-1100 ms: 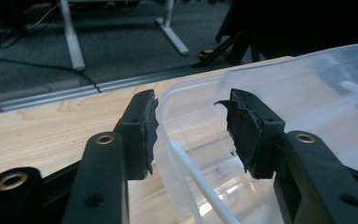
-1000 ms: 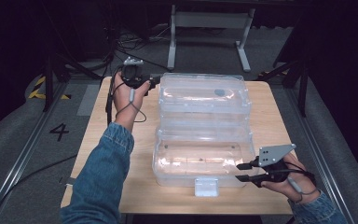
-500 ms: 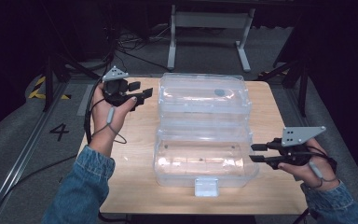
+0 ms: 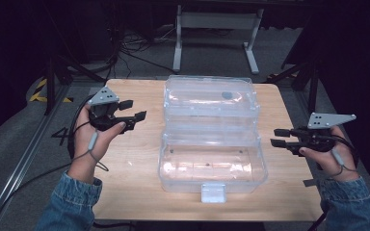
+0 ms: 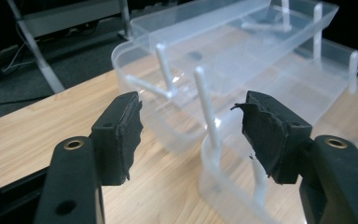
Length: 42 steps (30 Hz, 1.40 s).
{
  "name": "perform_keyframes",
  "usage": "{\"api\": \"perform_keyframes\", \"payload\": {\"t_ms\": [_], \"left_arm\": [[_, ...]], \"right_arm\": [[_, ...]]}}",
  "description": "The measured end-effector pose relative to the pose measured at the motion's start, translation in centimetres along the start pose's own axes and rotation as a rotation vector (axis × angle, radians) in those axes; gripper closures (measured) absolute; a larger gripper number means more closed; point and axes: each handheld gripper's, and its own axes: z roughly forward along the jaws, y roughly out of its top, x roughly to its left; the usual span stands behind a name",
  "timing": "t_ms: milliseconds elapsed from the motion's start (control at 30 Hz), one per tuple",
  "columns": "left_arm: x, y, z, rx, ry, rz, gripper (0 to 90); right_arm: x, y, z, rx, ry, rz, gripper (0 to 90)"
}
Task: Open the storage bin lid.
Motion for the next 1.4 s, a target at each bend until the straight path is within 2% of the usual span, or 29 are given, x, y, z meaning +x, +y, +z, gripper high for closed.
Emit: {"api": "perform_keyframes", "payload": {"t_ms": [100, 200, 233, 267, 300, 367, 400, 433, 467, 533, 600, 667, 700, 767, 833, 867, 933, 1033, 1067, 1167, 1267, 1367, 1400], "left_arm": [[0.2, -1.1, -0.6, 0.017, 0.002, 0.006, 36.3], [0.4, -2.5, -0.9, 0.036, 0.027, 0.002, 35.9], [0.6, -3.2, -0.8, 0.046, 0.048, -0.001, 35.9], [0.8, -3.7, -0.7, 0.060, 0.062, -0.002, 35.7], [0.9, -4.1, -0.6, 0.069, 0.062, -0.014, 34.6], [1.5, -4.9, -0.3, 0.094, 0.050, -0.067, 35.0], [1.6, -5.0, -0.2, 0.112, 0.061, -0.067, 34.3], [1.8, -5.2, -0.2, 0.137, 0.094, -0.041, 34.2], [1.8, -5.2, -0.2, 0.137, 0.094, -0.041, 34.2], [2.1, -5.8, 0.1, 0.147, 0.123, -0.054, 34.1], [2.4, -6.5, 0.5, 0.158, 0.109, -0.068, 34.4], [2.7, -7.4, 1.1, 0.203, 0.096, -0.051, 33.3], [2.7, -7.7, 1.3, 0.215, 0.088, -0.062, 33.4], [3.0, -8.3, 1.7, 0.216, 0.078, -0.040, 33.3], [3.1, -9.0, 2.0, 0.217, 0.062, -0.072, 33.0], [3.3, -9.3, 2.1, 0.205, 0.062, -0.068, 32.9], [3.7, -10.3, 2.5, 0.219, 0.053, -0.120, 32.9], [4.0, -11.1, 2.8, 0.235, 0.068, -0.126, 33.1], [4.1, -11.5, 2.9, 0.254, 0.073, -0.129, 33.1], [4.4, -12.5, 3.5, 0.272, 0.087, -0.150, 33.2], [4.6, -13.1, 4.1, 0.291, 0.098, -0.146, 33.6], [4.7, -13.5, 4.7, 0.320, 0.111, -0.120, 33.6], [4.6, -13.6, 4.9, 0.338, 0.133, -0.095, 33.5]], "right_arm": [[-1.1, -0.7, -0.1, -0.019, -0.017, 0.034, 55.3], [-2.1, -1.6, -0.3, -0.034, -0.055, 0.072, 54.8], [-2.3, -1.8, -0.2, -0.029, -0.062, 0.083, 54.2], [-2.7, -2.2, -0.1, -0.013, -0.091, 0.091, 53.3], [-3.0, -2.4, -0.1, -0.008, -0.108, 0.099, 53.1], [-3.4, -2.8, 0.1, 0.007, -0.128, 0.114, 53.0], [-3.7, -3.1, 0.3, 0.020, -0.141, 0.116, 52.6], [-3.9, -3.3, 0.4, 0.023, -0.145, 0.120, 52.5], [-3.9, -3.3, 0.4, 0.023, -0.145, 0.120, 52.5], [-4.5, -4.0, 0.6, 0.026, -0.148, 0.139, 52.1], [-5.1, -4.7, 0.7, 0.028, -0.167, 0.162, 52.0], [-5.6, -5.3, 0.6, 0.036, -0.189, 0.181, 52.0], [-5.9, -5.7, 0.6, 0.034, -0.199, 0.191, 52.0], [-6.2, -6.3, 0.5, 0.038, -0.207, 0.199, 54.2], [-6.4, -6.9, 0.6, 0.053, -0.209, 0.203, 54.3], [-6.5, -7.3, 0.6, 0.068, -0.217, 0.201, 54.2], [-6.8, -8.0, 0.7, 0.079, -0.228, 0.210, 53.9], [-7.1, -8.6, 1.0, 0.082, -0.228, 0.232, 54.0], [-7.2, -8.7, 1.2, 0.093, -0.233, 0.237, 54.0], [-7.5, -9.2, 1.8, 0.145, -0.272, 0.217, 54.2], [-7.6, -9.6, 2.2, 0.173, -0.284, 0.220, 54.9], [-7.6, -9.8, 2.4, 0.149, -0.283, 0.236, 54.9], [-7.6, -9.9, 2.4, 0.143, -0.284, 0.245, 54.9]]}}
